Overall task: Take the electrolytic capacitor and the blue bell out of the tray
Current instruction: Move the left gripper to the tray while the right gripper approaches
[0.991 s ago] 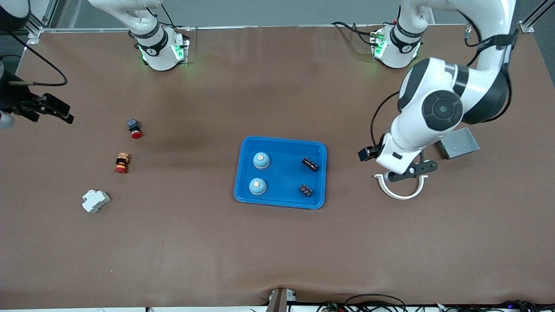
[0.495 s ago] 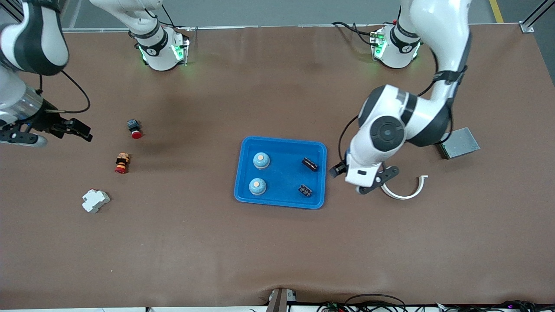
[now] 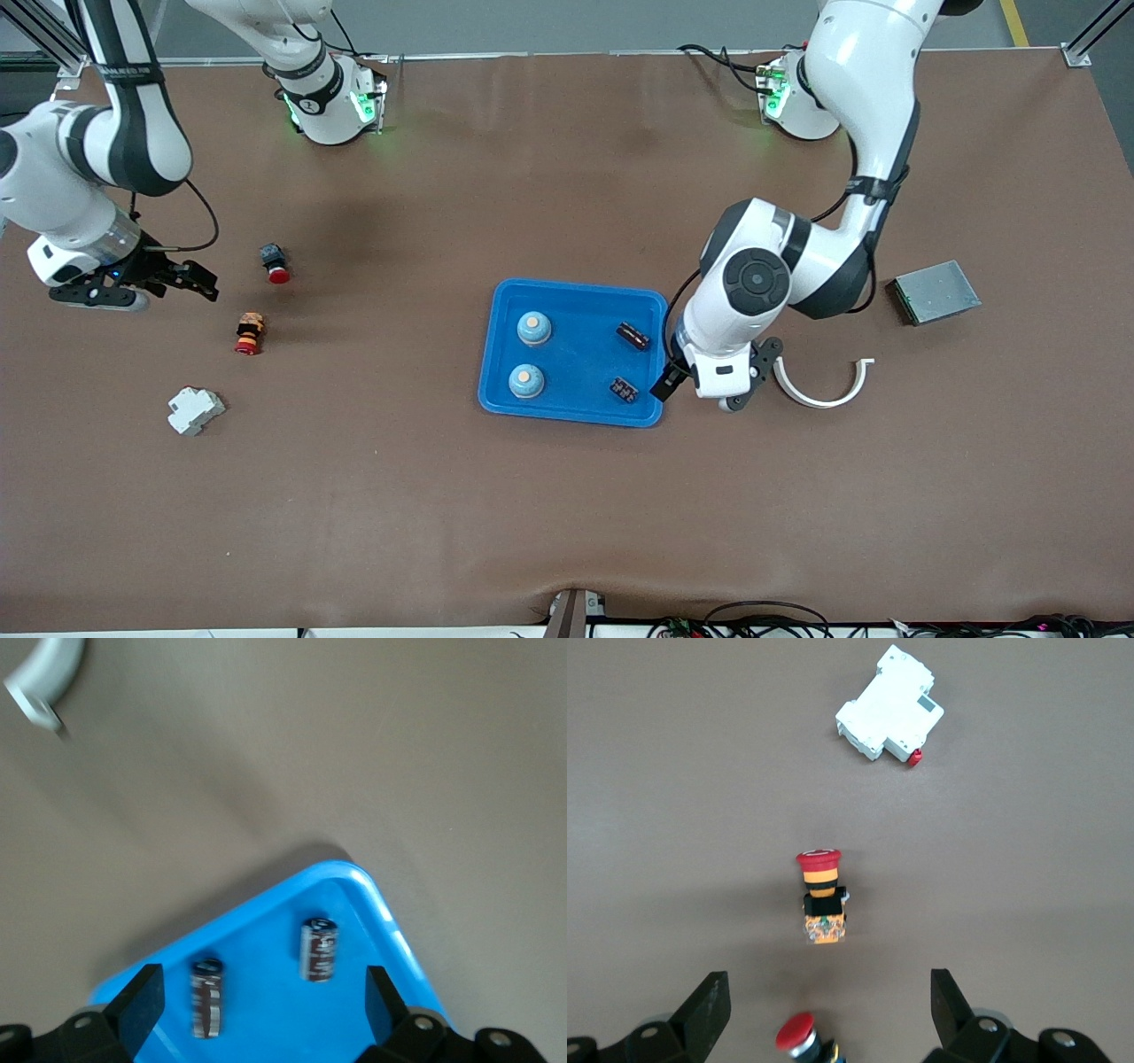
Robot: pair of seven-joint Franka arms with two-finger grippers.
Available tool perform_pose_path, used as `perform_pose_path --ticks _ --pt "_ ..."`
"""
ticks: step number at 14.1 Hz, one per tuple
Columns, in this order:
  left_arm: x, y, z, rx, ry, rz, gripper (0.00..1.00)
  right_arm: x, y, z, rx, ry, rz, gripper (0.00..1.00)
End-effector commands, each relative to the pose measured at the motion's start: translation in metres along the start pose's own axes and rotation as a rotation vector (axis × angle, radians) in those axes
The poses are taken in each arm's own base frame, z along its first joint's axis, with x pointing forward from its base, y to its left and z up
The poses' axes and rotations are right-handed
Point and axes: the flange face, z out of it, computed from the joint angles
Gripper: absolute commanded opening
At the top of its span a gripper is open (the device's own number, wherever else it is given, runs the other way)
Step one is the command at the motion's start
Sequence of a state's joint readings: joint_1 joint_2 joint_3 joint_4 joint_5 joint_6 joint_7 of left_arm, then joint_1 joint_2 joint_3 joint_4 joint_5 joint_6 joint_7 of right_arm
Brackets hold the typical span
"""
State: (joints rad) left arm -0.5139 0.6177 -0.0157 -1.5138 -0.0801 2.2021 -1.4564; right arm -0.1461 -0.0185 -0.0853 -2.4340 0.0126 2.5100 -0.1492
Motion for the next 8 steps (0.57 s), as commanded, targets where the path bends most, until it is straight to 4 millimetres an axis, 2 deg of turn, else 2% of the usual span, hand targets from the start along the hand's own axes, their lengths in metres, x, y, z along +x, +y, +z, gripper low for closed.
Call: perform_pose_path --ticks 1,3,4,6,7,8 --pt "-0.029 0.013 0.039 -0.032 0.01 -0.074 1.0 -0.007 -0.002 0.016 -0.005 0.037 -0.028 1.0" --pt "-0.033 0.014 0.044 -0.033 0.02 -0.071 1.0 0.008 -0.004 0.018 -0.008 0.048 -0.038 1.0" --pt "-0.032 0.014 0.045 -0.04 0.024 -0.068 1.0 0.011 -0.011 0.018 -0.005 0.05 -0.038 1.0" --pt "-0.031 0.016 0.061 -0.054 0.022 -0.073 1.0 0.013 -0.028 0.018 0.001 0.05 -0.003 1.0" --pt "-0.031 0.016 0.066 -0.062 0.024 -0.074 1.0 0.012 -0.045 0.019 0.009 0.045 0.049 1.0" --pt "-0.03 0.016 0.073 -0.061 0.023 -0.074 1.0 0.009 -0.075 0.021 0.018 0.037 0.096 1.0"
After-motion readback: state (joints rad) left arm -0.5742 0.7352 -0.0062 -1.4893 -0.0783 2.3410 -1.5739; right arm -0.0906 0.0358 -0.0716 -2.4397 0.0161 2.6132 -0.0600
